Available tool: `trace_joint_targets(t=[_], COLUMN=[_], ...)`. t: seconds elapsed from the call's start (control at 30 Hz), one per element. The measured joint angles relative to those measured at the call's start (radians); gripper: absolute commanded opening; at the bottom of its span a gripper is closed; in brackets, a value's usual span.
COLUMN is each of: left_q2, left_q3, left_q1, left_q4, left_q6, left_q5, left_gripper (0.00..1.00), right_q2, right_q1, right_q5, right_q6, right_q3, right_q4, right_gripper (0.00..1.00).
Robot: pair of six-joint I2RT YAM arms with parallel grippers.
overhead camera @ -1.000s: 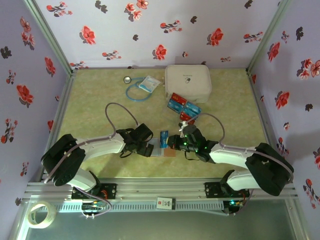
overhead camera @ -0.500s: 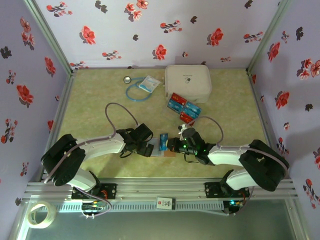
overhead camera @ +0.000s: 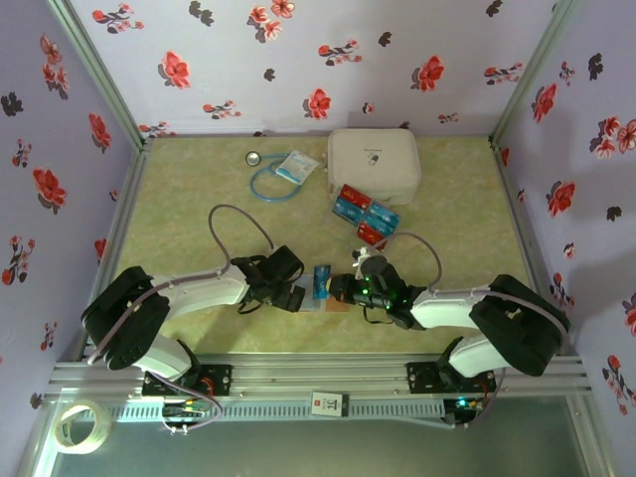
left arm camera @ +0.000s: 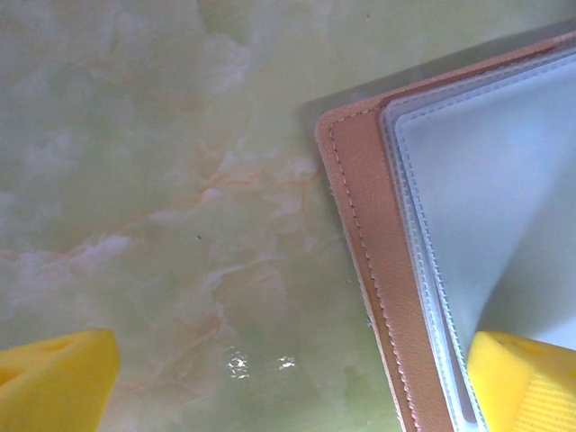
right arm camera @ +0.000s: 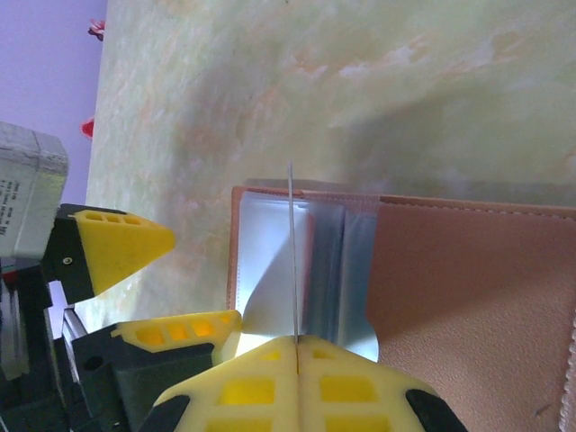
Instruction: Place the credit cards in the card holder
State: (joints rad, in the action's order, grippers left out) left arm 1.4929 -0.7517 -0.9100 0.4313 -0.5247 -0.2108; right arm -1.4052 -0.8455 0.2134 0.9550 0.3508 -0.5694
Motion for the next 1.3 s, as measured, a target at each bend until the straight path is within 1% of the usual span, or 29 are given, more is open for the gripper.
trace_joint_targets(t=[0.37,1.3], left_q2=[-0.001,-0.007], left_q3=[0.002,0.011], left_q1=[0.0,0.0], left_q4=[0.0,-0.009], left_q6=[-0.014,-0.018], left_q5=[0.0,0.0], left_gripper=[1.0,1.0], right_q2=[-0.013,-0.015], right_q1=[-0.006,-0.008], right_q5=[-0.003,-0.019], right_q6=[0.016,0.026], right_q3=[-0.02,-0.058], right_q4=[-0.039,-0.075], right_gripper=[0.0,0.0])
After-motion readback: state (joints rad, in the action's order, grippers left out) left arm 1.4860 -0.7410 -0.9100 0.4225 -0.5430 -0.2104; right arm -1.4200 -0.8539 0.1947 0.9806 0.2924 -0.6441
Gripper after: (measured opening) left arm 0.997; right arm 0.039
